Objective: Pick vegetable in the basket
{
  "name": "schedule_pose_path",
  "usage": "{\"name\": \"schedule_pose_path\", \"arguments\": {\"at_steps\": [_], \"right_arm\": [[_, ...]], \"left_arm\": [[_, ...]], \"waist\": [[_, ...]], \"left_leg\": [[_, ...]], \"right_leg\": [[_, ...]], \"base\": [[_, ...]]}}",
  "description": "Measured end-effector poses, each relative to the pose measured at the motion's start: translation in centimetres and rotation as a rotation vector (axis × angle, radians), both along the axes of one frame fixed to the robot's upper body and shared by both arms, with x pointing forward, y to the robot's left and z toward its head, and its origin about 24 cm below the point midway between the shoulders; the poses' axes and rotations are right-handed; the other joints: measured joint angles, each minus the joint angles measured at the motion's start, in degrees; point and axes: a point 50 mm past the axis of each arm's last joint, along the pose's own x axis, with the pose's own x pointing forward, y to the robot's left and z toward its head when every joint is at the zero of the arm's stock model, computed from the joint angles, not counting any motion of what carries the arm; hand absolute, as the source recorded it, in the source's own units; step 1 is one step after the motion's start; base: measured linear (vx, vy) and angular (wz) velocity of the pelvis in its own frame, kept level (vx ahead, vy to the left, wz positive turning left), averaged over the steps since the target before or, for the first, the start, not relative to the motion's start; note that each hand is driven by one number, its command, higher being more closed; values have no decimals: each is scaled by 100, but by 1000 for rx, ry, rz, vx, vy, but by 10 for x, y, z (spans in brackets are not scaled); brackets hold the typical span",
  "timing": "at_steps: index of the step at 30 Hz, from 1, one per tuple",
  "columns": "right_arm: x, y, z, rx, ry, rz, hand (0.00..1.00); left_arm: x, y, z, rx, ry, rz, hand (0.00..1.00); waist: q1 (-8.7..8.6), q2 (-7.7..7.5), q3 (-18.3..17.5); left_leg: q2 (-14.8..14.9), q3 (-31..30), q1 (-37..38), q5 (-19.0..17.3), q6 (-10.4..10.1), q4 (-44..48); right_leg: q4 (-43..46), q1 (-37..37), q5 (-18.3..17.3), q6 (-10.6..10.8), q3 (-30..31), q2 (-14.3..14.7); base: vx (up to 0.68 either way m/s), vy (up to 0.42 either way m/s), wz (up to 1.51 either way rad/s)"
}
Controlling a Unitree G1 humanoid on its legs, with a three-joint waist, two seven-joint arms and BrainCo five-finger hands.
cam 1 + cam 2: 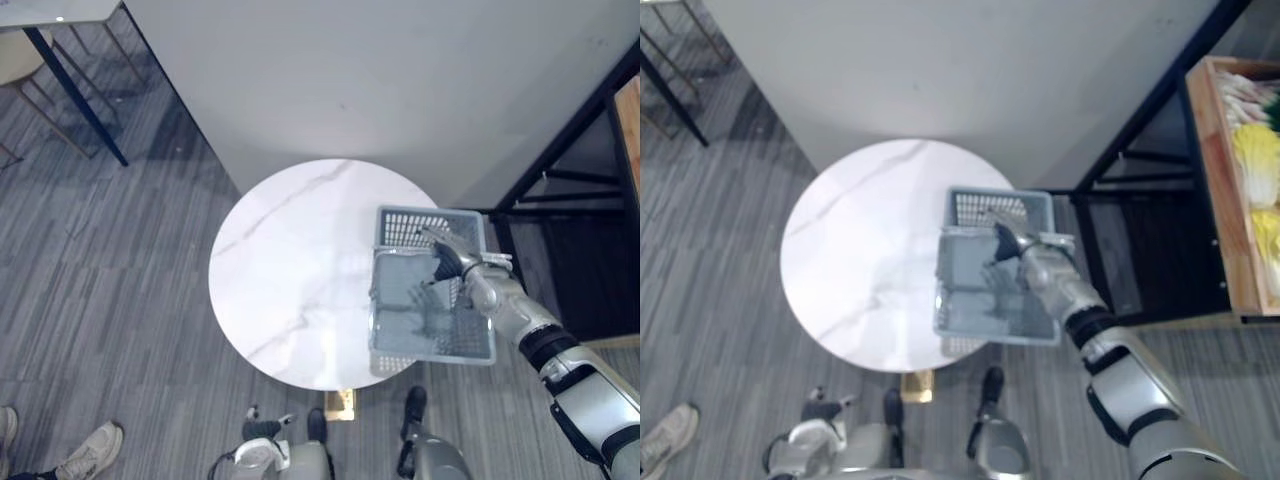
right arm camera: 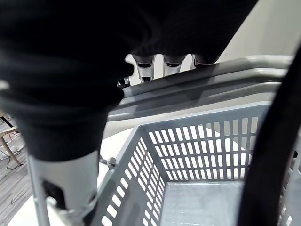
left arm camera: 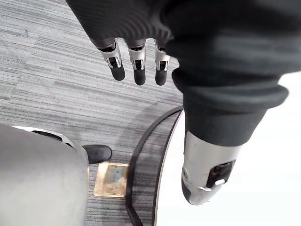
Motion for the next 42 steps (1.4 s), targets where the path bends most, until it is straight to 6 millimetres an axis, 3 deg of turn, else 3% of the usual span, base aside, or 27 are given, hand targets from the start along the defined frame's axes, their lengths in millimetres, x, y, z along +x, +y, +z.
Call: {"name": "schedule_pose_path", "arguments": {"at_steps": [11, 12, 29, 42], "right_arm": [[2, -32, 10, -46, -47, -81, 0], [2, -33, 11, -48, -48, -84, 100], [1, -33, 10, -49, -49, -60, 100], [-10, -27, -12, -111, 12, -13, 100]], "left_arm": [[3, -4, 1, 1, -14, -10, 0], [3, -4, 1, 1, -14, -10, 0], [5, -6, 2, 1, -22, -23, 0], [6, -7, 1, 2, -13, -36, 0]], "waist": [[-34, 103, 110], [-35, 105, 111], [-34, 194, 162], [-17, 186, 156]], "left_leg": [[-37, 14, -42, -17, 27, 5], [-37, 14, -46, -17, 27, 5], [-36, 18, -49, -39, 49, 29], [24, 25, 92, -73, 37, 102]], "right_leg": [[0, -49, 7, 10, 12, -35], [0, -54, 7, 10, 12, -35], [0, -42, 6, 12, 14, -41], [-6, 150, 5, 12, 10, 4]], "base": [[0, 0, 0], [0, 0, 0], [0, 0, 0], [-4, -3, 0]]}}
